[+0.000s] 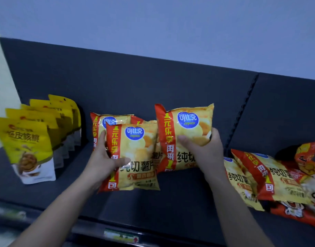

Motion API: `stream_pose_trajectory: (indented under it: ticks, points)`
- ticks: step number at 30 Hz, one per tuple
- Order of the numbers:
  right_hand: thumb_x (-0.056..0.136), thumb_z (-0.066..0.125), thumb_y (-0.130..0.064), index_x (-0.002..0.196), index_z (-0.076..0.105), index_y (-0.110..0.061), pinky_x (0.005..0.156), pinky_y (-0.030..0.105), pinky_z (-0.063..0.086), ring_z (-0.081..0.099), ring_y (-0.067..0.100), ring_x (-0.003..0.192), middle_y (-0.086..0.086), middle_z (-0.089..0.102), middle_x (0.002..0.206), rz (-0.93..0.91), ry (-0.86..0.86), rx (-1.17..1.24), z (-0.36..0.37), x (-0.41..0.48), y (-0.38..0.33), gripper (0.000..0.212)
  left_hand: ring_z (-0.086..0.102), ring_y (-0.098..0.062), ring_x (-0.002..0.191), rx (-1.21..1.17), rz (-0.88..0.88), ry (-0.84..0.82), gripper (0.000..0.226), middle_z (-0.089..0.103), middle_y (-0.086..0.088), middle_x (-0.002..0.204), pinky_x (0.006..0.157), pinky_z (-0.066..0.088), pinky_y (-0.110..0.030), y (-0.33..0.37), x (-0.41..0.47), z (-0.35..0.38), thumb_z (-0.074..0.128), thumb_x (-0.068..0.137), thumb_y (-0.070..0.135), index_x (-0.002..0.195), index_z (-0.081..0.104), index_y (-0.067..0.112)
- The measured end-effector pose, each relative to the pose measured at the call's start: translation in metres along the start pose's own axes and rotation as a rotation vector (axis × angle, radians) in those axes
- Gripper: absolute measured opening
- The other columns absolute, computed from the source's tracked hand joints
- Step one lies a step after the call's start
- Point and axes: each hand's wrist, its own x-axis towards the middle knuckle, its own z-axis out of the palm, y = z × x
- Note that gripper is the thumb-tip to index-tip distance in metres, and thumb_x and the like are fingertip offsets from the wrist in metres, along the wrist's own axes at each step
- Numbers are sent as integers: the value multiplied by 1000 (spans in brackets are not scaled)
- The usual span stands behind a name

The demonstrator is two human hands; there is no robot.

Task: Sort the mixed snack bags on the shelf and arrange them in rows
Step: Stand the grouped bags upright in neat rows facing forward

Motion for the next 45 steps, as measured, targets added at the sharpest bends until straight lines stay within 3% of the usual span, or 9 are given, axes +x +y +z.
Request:
stream_pose_trajectory:
  ticks: [3, 8, 12, 15, 18, 23, 31, 39, 45]
  points:
    - [55, 87, -53, 112, 50, -34, 86, 42, 56, 63, 6, 95, -16, 64, 103, 60, -56, 78, 40, -18, 11, 70, 65, -18, 101, 43, 49, 67, 101, 63, 7, 112, 73, 56, -39, -10, 15, -39, 81, 65, -6, 143, 28, 32]
    - [50, 70, -77, 121, 43, -37, 99, 50, 45, 57, 17, 110, -15, 60, 113, 126, 18, -7, 102, -38, 38, 86, 53, -14, 111, 196, 81, 86, 111, 44, 8, 129, 82, 50, -32, -34, 38, -72, 78, 74, 1, 153, 5, 30]
    - [70, 69, -62, 133, 30, -41, 103, 53, 41, 56, 18, 115, -14, 59, 121, 186, -75, -79, 118, -48, 66, 77, 56, -21, 118, 291, 34, 46, 109, 51, 5, 129, 94, 51, -47, -61, 49, -89, 75, 79, 6, 152, 0, 37]
    - [55, 73, -60, 130, 25, -48, 101, 52, 44, 56, 14, 112, -27, 54, 113, 232, -209, -104, 113, -50, 80, 91, 51, -21, 125, 374, 7, -3, 126, 47, 2, 136, 97, 49, -51, -76, 53, -97, 87, 66, 20, 150, -4, 41]
    - [61, 86, -37, 137, 24, -43, 96, 40, 49, 56, 10, 114, -26, 52, 117, 215, -306, -94, 108, -51, 83, 99, 52, -21, 121, 394, -30, -10, 141, 50, 1, 134, 92, 52, -47, -85, 55, -93, 92, 56, 20, 149, -12, 39]
    - [73, 84, -13, 144, 24, -44, 87, 17, 45, 53, -8, 110, -31, 52, 122, 79, -228, -70, 106, -49, 85, 98, 52, -14, 115, 450, 57, 27, 125, 53, 8, 127, 93, 50, -42, -81, 65, -87, 79, 71, -2, 149, -9, 40]
    - [74, 83, -12, 153, 13, -35, 107, 28, 40, 39, 3, 134, -15, 40, 148, 25, -91, -109, 125, -58, 93, 108, 53, -17, 122, 496, 88, 2, 118, 55, 6, 132, 94, 51, -45, -87, 74, -93, 79, 72, 0, 149, 0, 39]
    - [76, 81, -33, 154, -4, -29, 94, 38, 48, 40, 16, 133, -4, 39, 146, 22, -71, -372, 137, -46, 87, 115, 53, -21, 122, 568, 99, 32, 117, 55, 2, 132, 92, 52, -48, -88, 79, -95, 83, 68, 5, 148, 5, 41]
    - [72, 79, -37, 151, -9, -36, 93, 44, 51, 46, 18, 126, -2, 46, 138, 6, -94, -475, 132, -46, 87, 118, 39, -29, 133, 690, 111, 137, 126, 36, -11, 142, 102, 44, -51, -92, 76, -88, 83, 69, 9, 151, -10, 31]
